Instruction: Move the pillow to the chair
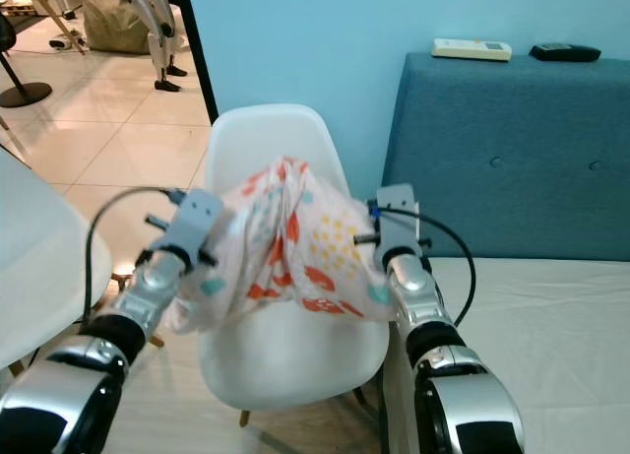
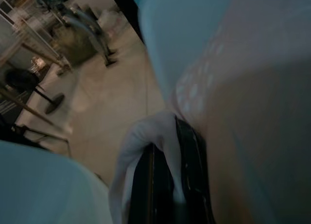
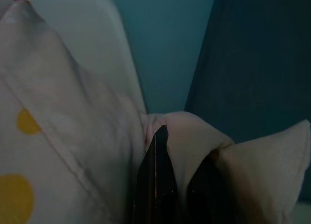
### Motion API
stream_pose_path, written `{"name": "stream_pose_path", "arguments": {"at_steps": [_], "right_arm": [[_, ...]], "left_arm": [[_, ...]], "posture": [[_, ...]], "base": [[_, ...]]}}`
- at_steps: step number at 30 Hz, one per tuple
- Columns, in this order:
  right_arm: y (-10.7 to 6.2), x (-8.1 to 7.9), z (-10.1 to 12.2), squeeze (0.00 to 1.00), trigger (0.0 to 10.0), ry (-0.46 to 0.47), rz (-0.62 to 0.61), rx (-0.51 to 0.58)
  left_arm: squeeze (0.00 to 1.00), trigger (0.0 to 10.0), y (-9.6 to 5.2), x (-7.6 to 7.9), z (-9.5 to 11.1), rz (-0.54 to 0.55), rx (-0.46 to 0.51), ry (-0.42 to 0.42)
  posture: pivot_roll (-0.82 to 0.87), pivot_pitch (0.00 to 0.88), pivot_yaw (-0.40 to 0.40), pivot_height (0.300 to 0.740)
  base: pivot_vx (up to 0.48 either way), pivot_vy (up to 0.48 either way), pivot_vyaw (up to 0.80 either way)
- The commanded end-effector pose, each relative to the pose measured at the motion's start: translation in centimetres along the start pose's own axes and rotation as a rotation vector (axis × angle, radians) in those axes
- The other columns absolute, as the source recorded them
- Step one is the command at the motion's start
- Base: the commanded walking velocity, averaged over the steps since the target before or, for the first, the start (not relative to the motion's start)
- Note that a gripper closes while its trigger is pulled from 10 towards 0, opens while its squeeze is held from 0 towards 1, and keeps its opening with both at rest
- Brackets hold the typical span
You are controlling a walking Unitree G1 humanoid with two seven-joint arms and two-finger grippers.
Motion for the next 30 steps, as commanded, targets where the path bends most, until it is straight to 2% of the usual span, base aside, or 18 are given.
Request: {"name": "stream_pose_path", "arguments": {"at_steps": [1, 2, 3, 4, 6, 7, 8, 9, 10, 12, 16, 23, 30], "right_arm": [[-0.6, -0.3, -0.5, 0.0, 10.0, 0.022, 0.006, 0.018], [-0.6, -0.3, -0.5, 0.0, 10.0, 0.022, 0.006, 0.018], [-2.2, -1.4, -3.8, 0.0, 10.0, 0.051, 0.033, -0.105], [-2.2, -1.4, -3.8, 0.0, 10.0, 0.051, 0.033, -0.105], [-3.6, -2.2, -6.2, 0.0, 10.0, 0.094, 0.031, -0.195], [-3.6, -2.2, -6.2, 0.0, 10.0, 0.094, 0.031, -0.195], [-4.2, -2.5, -7.0, 0.0, 10.0, 0.085, 0.033, -0.225], [-4.6, -2.8, -7.6, 0.0, 10.0, 0.118, 0.027, -0.252], [-4.6, -2.8, -7.6, 0.0, 10.0, 0.118, 0.027, -0.252], [-5.2, -3.3, -8.4, 0.0, 10.0, 0.179, 0.019, -0.287], [-5.4, -3.7, -8.7, 0.0, 10.0, 0.213, 0.031, -0.307], [-5.3, -3.8, -8.4, 0.0, 10.0, 0.197, 0.041, -0.297], [-4.7, -3.1, -7.7, 0.0, 10.0, 0.185, 0.033, -0.273]], "left_arm": [[0.0, 10.0, -0.7, 0.1, -0.4, -0.005, 0.025, -0.013], [0.0, 10.0, -0.7, 0.1, -0.4, -0.005, 0.025, -0.013], [0.0, 10.0, -2.2, 1.2, -3.3, -0.042, -0.067, -0.014], [0.0, 10.0, -2.2, 1.2, -3.3, -0.042, -0.067, -0.014], [0.0, 10.0, -3.8, 2.3, -6.1, -0.068, -0.158, 0.003], [0.0, 10.0, -3.8, 2.3, -6.1, -0.068, -0.158, 0.003], [0.0, 10.0, -4.4, 2.5, -7.0, -0.054, -0.191, 0.011], [0.0, 10.0, -4.6, 2.4, -7.4, -0.025, -0.201, 0.038], [0.0, 10.0, -4.6, 2.4, -7.4, -0.025, -0.201, 0.038], [0.0, 10.0, -5.0, 2.1, -8.0, 0.048, -0.233, -0.008], [0.0, 10.0, -5.6, 2.6, -8.7, 0.046, -0.259, -0.007], [0.0, 10.0, -5.7, 2.8, -8.8, 0.033, -0.258, 0.014], [0.0, 10.0, -5.1, 2.0, -8.4, 0.052, -0.249, 0.043]], "posture": [[-0.04, 0.092, 0.018, 0.74], [-0.04, 0.092, 0.018, 0.74], [-0.04, 0.091, 0.017, 0.74], [-0.04, 0.091, 0.017, 0.74], [-0.04, 0.09, 0.017, 0.74], [-0.04, 0.09, 0.017, 0.74], [-0.04, 0.092, 0.016, 0.74], [-0.04, 0.093, 0.016, 0.74], [-0.04, 0.093, 0.016, 0.74], [-0.04, 0.092, 0.013, 0.74], [-0.04, 0.088, 0.013, 0.735], [-0.04, 0.089, 0.012, 0.715], [-0.04, 0.091, 0.01, 0.715]], "base": [[0.0, 0.0, 0.0], [0.0, 0.0, 0.0], [0.0, 0.0, 0.0], [0.0, 0.0, 0.0], [0.0, 0.0, 0.0], [0.0, 0.0, 0.0], [0.0, 0.0, 0.0], [0.0, 0.0, 0.0], [0.0, 0.0, 0.0], [0.0, 0.0, 0.0], [0.0, 0.0, 0.0], [0.0, 0.0, 0.0], [0.0, 0.0, 0.0]]}}
Point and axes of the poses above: a point about 5 cm out from each wrist's last joint towards the gripper, its own y axis pointing out of the wrist towards the gripper, its own z axis along the axis of the wrist's last joint, x = y × z, the point moved 2 cm from there along y, pointing out of the wrist towards the gripper, and after that the axes turned 11 degrees about -y, right-handed, at the moved point
